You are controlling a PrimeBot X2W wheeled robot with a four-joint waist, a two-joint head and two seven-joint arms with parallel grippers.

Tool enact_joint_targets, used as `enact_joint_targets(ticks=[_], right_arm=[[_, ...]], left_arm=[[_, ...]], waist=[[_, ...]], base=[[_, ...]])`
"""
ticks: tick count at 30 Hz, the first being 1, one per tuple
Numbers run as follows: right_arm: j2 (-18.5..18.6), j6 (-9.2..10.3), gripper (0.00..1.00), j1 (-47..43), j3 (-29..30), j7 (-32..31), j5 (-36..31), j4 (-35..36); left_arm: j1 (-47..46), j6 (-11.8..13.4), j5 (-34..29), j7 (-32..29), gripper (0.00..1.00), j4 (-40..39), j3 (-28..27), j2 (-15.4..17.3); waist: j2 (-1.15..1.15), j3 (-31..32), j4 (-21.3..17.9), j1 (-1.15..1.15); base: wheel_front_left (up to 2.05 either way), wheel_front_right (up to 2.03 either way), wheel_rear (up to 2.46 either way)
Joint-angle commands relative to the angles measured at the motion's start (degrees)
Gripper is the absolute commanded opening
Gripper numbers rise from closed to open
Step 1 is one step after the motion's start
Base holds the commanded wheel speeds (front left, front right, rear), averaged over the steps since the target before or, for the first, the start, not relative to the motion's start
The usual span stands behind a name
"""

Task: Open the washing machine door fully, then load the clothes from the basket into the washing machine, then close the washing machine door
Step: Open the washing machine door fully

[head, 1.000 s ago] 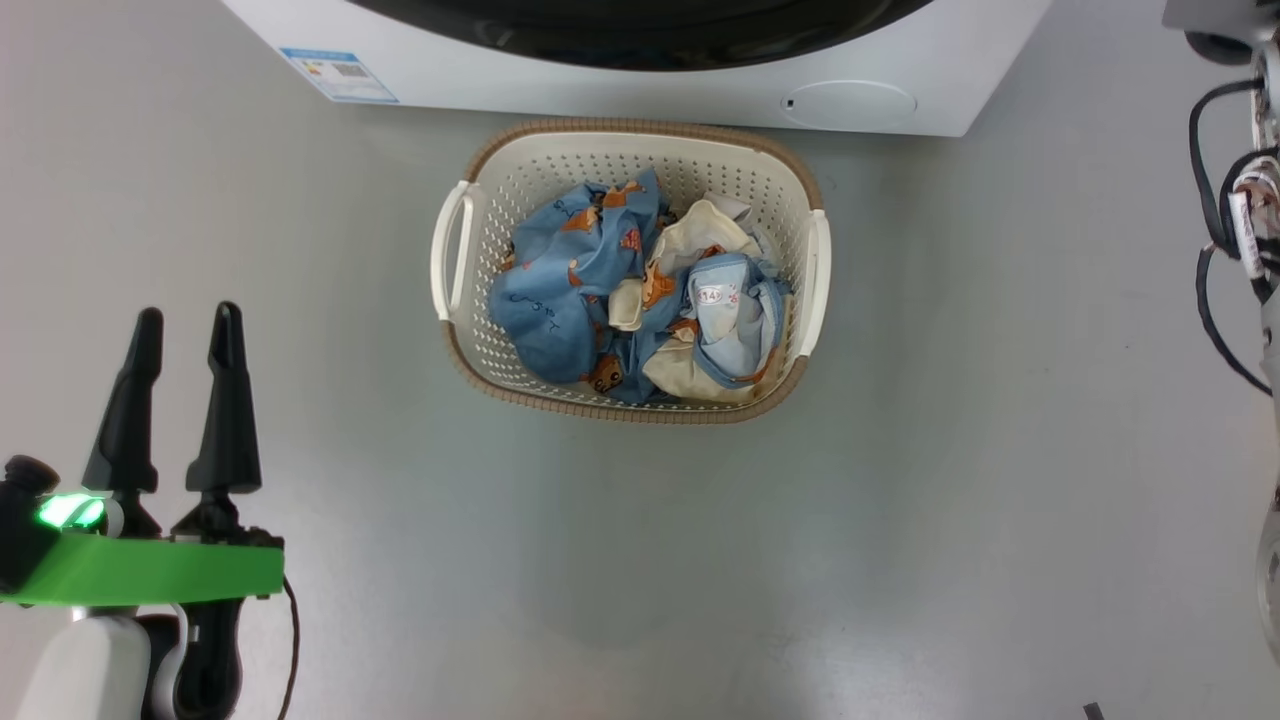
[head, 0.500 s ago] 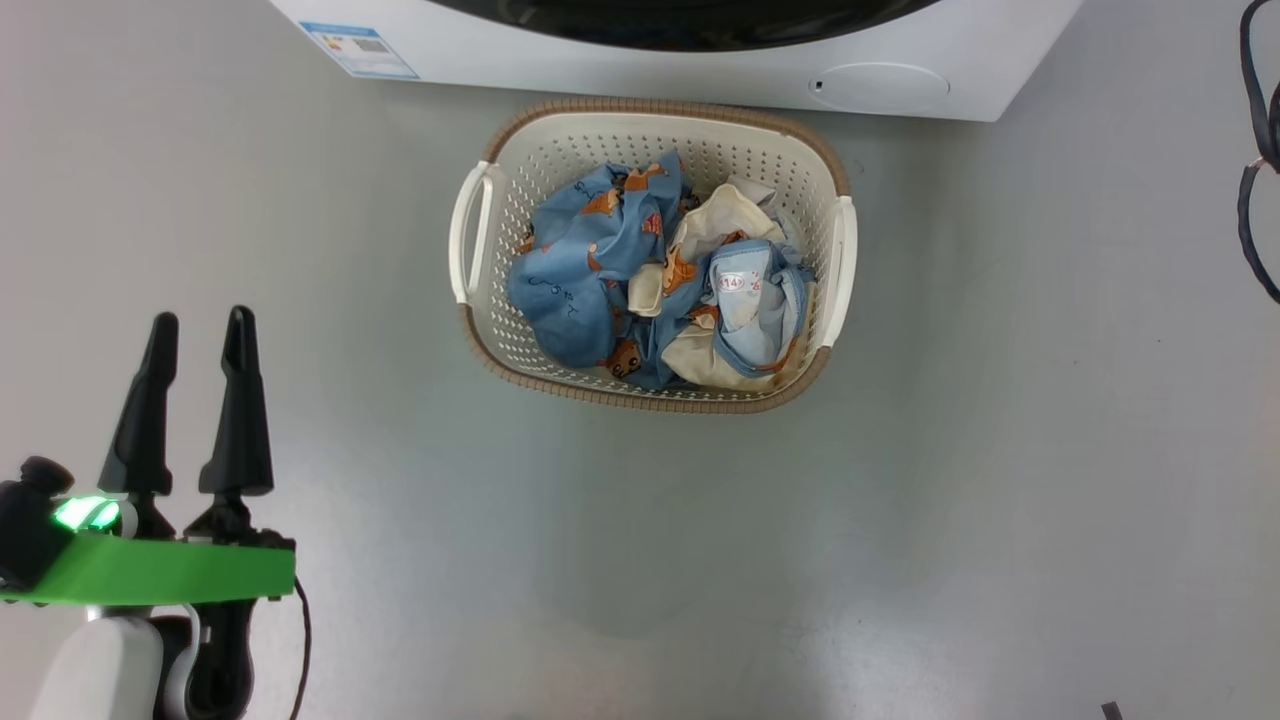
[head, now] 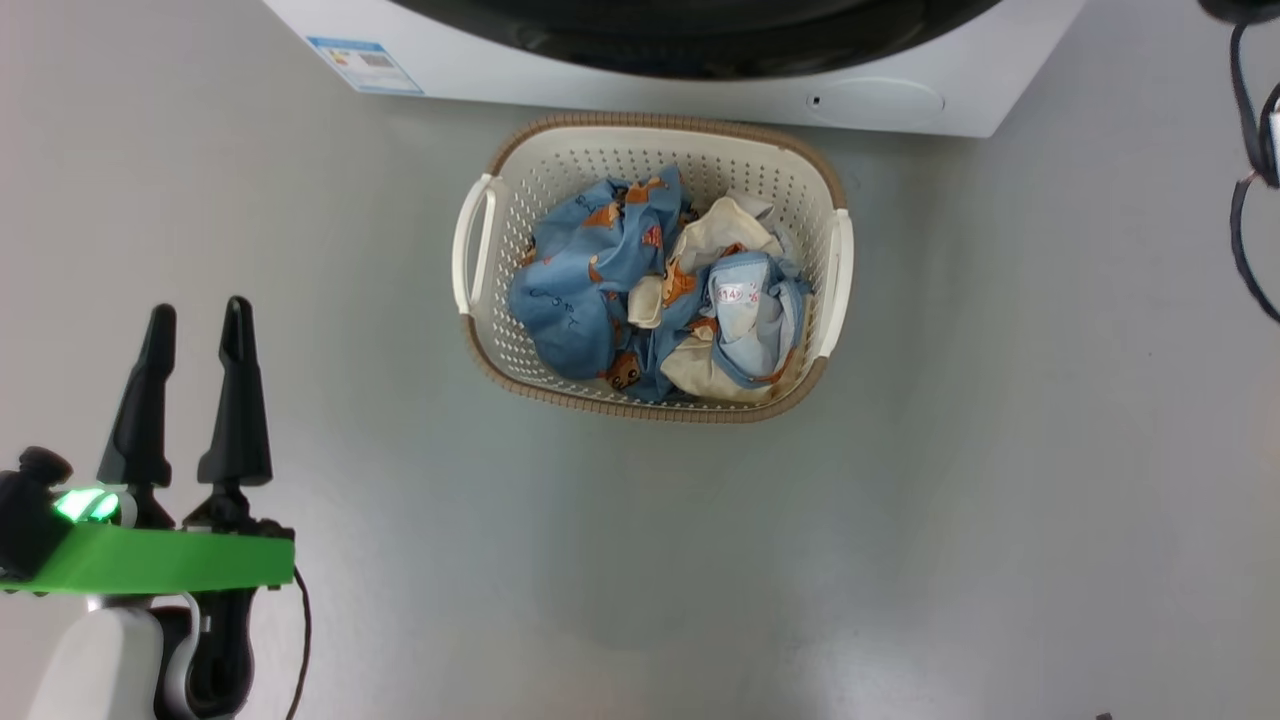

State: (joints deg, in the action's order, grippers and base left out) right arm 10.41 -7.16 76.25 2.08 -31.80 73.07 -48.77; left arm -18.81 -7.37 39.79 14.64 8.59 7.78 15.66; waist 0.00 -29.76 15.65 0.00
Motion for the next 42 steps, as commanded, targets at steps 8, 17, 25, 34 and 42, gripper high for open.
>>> enact_joint_targets(ticks=[8,17,25,34,42], right_arm=[[-3.6,-0.33,0.00,-8.4,-0.6,-5.5,2.4,5.7],[-5.3,-0.33,0.00,-18.5,-1.9,-10.0,5.5,13.1],[-5.3,-0.33,0.00,-27.2,-2.2,-14.1,7.3,17.3],[-6.2,-0.33,0.00,-33.9,-3.5,-16.9,8.2,19.4],[-7.0,-0.33,0.00,-40.9,-4.7,-18.5,10.7,21.7]], left_arm=[[1.5,-0.1,-1.2,0.4,1.00,0.0,-3.2,2.0],[3.6,-0.1,-2.2,0.4,1.00,0.9,-3.2,2.0],[6.7,-0.1,-3.7,0.4,1.00,2.1,-4.3,1.5],[8.5,-0.1,-4.7,0.4,1.00,3.3,-4.2,0.7],[9.8,-0.1,-5.4,0.4,1.00,4.8,-4.0,-0.7]], waist=[[0.00,5.0,-1.3,0.00],[0.00,10.3,-1.5,0.00],[0.00,15.4,-1.1,0.00],[0.00,18.9,1.2,0.00],[0.00,21.9,5.3,0.00]], base=[[0.00,0.00,0.00],[0.00,0.00,0.00],[0.00,0.00,0.00],[0.00,0.00,0.00],[0.00,0.00,0.00]])
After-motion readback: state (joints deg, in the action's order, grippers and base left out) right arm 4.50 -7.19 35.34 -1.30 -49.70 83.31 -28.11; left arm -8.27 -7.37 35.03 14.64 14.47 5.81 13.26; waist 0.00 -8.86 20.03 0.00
